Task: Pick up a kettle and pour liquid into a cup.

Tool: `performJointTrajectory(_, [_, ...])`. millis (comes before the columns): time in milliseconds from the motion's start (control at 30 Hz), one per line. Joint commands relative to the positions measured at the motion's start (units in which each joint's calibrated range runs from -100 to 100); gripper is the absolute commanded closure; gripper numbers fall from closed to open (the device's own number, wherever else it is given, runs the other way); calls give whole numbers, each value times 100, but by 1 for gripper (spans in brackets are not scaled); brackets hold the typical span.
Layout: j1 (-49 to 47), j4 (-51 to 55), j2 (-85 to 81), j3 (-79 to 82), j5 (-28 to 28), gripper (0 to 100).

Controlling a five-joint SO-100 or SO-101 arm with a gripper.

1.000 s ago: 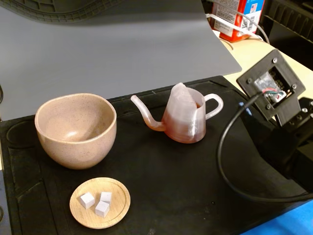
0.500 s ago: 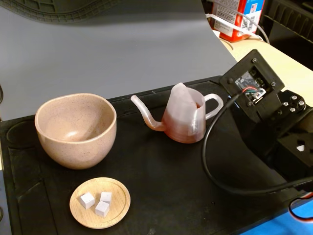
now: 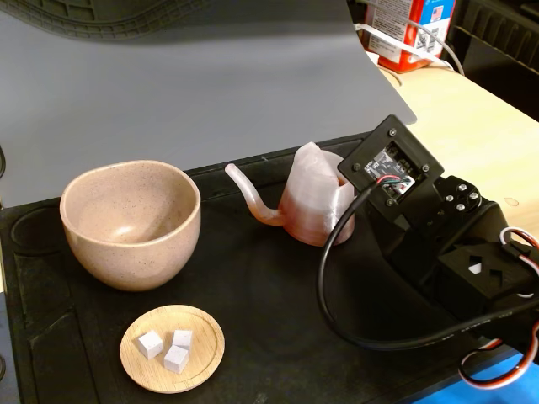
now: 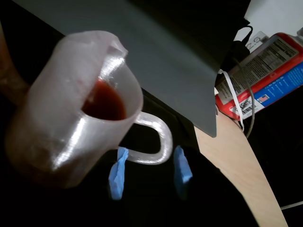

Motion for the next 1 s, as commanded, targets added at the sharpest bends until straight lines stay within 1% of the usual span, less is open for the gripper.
performJointTrajectory(0, [39, -83, 32, -265, 18, 86])
performJointTrajectory(100, [161, -74, 41, -301, 18, 86])
performJointTrajectory(200, [237, -65, 41, -301, 18, 83])
performJointTrajectory(633, [252, 4, 49, -464, 18, 83])
performJointTrajectory(800, [252, -74, 570, -1072, -24, 83])
performJointTrajectory(967, [252, -22, 638, -1245, -24, 83])
